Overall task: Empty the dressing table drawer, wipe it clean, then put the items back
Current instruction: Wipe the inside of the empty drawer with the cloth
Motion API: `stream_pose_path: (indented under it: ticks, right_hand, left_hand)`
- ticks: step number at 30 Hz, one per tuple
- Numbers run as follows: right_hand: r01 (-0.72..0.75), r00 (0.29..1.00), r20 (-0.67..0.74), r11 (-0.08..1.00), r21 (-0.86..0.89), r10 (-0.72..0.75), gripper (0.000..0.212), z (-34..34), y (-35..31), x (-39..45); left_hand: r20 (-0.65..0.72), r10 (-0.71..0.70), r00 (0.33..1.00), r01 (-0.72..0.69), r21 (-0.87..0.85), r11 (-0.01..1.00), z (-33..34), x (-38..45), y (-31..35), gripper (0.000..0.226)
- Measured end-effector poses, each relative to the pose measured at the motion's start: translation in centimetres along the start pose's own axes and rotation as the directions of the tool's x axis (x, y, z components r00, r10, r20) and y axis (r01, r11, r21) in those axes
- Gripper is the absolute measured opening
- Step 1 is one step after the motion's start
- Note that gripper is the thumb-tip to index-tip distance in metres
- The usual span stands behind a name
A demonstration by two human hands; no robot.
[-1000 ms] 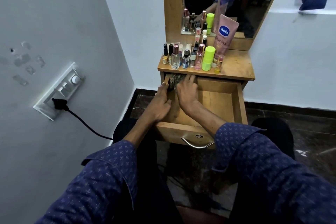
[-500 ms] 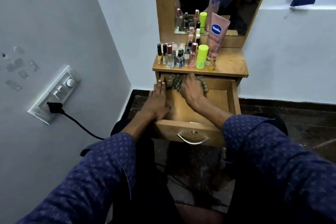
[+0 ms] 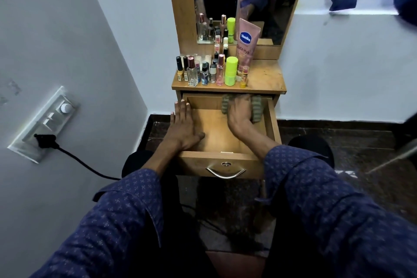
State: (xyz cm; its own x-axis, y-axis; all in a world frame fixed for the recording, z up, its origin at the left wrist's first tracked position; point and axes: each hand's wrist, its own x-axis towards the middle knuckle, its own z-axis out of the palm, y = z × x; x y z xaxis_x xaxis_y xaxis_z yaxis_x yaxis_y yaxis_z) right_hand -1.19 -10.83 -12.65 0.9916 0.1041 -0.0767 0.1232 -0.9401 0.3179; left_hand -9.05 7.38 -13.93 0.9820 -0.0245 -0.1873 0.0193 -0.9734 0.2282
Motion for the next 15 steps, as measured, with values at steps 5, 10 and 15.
stream_pose_path:
  ticks: [5, 10, 15]
  right_hand:
    - [0.224, 0.924, -0.353, 0.955, 0.195, -0.145, 0.038, -0.6, -4.1, 0.1]
    - [0.261, 0.885, -0.457, 0.716, 0.648, 0.091, 0.042, 0.0, -3.1, -1.3]
    - [-0.248, 0.841, 0.269, -0.109, 0.963, 0.470, 0.038, -0.7, -0.6, 0.3]
  left_hand:
    - [-0.002, 0.007, 1.000, -0.007, -0.024, 1.000, 0.2, 0.2, 0.1, 0.118]
    - [-0.015, 0.009, 1.000, -0.010, -0.034, 0.999, 0.1, 0.0, -0.2, 0.118]
    - [-0.026, 0.015, 1.000, -0.017, -0.070, 0.997, 0.3, 0.2, -0.3, 0.119]
